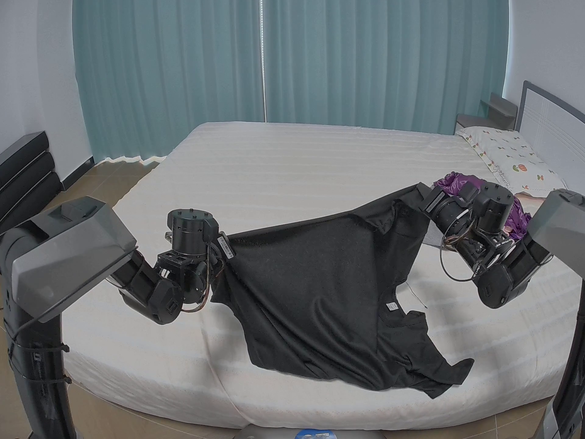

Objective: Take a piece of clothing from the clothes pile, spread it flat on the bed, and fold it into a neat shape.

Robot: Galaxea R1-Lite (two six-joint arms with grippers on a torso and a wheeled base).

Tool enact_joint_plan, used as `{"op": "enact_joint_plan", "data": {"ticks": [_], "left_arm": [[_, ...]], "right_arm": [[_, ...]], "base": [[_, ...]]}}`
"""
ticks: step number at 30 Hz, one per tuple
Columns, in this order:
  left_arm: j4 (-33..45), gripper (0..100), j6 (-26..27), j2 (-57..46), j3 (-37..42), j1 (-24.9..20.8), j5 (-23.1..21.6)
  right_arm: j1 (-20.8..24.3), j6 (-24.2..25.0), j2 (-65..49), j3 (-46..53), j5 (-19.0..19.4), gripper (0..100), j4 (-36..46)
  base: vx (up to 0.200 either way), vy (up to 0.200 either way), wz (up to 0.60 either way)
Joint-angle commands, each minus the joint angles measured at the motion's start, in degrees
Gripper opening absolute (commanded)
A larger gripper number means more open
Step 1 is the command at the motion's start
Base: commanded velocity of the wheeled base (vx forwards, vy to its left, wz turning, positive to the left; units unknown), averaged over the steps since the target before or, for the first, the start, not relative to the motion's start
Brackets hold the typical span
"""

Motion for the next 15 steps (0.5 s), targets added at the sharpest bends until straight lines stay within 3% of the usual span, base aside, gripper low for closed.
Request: {"op": "enact_joint_plan", "data": {"ticks": [1, 5, 6, 15], "left_arm": [[0.55, 0, -1.08, 6.92, -4.04, 1.58, -0.01], [0.64, 0, -2.84, 9.99, -6.68, 1.93, -0.01], [0.64, 100, -3.1, 10.61, -7.29, 1.93, -0.01], [2.75, 100, -3.45, 12.46, -10.28, 2.29, -0.19]], "right_arm": [[-0.19, 0.14, 7.75, -3.16, -0.08, 0, -0.08], [-0.19, -0.04, 11.7, -5.97, -1.49, 0, 0.01], [-0.19, -0.04, 12.41, -6.5, -1.57, 100, 0.01], [-1.42, 1.37, 16.01, -7.56, -1.4, 100, -0.08]], "base": [[0.0, 0.0, 0.0], [0.0, 0.0, 0.0], [0.0, 0.0, 0.0], [0.0, 0.0, 0.0]]}}
